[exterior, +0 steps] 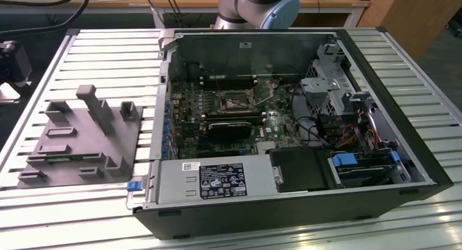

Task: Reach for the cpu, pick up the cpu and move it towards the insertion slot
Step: 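Pick up the cpu and move it towards the insertion slot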

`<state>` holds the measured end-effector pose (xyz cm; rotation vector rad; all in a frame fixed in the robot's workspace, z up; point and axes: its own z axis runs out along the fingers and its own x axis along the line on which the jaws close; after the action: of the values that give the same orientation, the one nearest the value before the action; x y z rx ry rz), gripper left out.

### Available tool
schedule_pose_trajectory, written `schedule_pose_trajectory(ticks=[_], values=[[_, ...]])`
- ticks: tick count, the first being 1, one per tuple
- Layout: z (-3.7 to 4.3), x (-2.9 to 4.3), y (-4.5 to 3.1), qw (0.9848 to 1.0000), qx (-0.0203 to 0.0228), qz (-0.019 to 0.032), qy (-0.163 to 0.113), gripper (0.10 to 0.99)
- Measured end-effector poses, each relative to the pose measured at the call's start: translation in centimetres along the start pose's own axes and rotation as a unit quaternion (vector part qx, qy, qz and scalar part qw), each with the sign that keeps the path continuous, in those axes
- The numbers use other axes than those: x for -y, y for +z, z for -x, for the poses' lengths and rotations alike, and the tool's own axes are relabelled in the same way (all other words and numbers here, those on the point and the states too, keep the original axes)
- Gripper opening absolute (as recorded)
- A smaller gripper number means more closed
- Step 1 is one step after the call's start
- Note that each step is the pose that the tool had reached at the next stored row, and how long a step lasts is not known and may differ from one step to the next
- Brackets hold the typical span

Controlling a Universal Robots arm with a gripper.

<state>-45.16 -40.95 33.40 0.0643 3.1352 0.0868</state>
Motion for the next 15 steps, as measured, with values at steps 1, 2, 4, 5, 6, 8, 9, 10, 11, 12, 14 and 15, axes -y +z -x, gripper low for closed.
schedule_pose_trajectory(ticks=[1, 2, 4, 5, 6, 8, 9, 10, 11, 12, 14, 15], values=[[0.00, -0.02, -0.29, 1.0000, 0.0000, 0.0000, 0.000, 0.541], [0.00, -0.03, -0.58, 1.0000, 0.0000, 0.0000, 0.000, 0.541], [0.00, -0.06, -1.12, 1.0000, 0.0000, 0.0000, 0.000, 0.541], [0.00, -0.08, -1.39, 1.0000, 0.0000, 0.0000, 0.000, 0.541], [0.01, -0.09, -1.67, 1.0000, 0.0000, 0.0000, 0.000, 0.541], [0.01, -0.12, -2.20, 1.0000, -0.0001, 0.0000, 0.000, 0.541], [0.01, -0.14, -2.46, 1.0000, 0.0000, 0.0000, 0.000, 0.541], [0.01, -0.15, -2.74, 1.0000, 0.0000, 0.0000, 0.000, 0.541], [0.01, -0.17, -3.04, 1.0000, 0.0000, 0.0000, 0.000, 0.541], [0.01, -0.19, -3.31, 1.0000, 0.0000, 0.0000, 0.000, 0.541], [0.01, -0.22, -3.89, 1.0000, 0.0000, 0.0000, 0.000, 0.541], [0.01, -0.23, -4.18, 1.0000, 0.0000, 0.0000, 0.000, 0.541]])
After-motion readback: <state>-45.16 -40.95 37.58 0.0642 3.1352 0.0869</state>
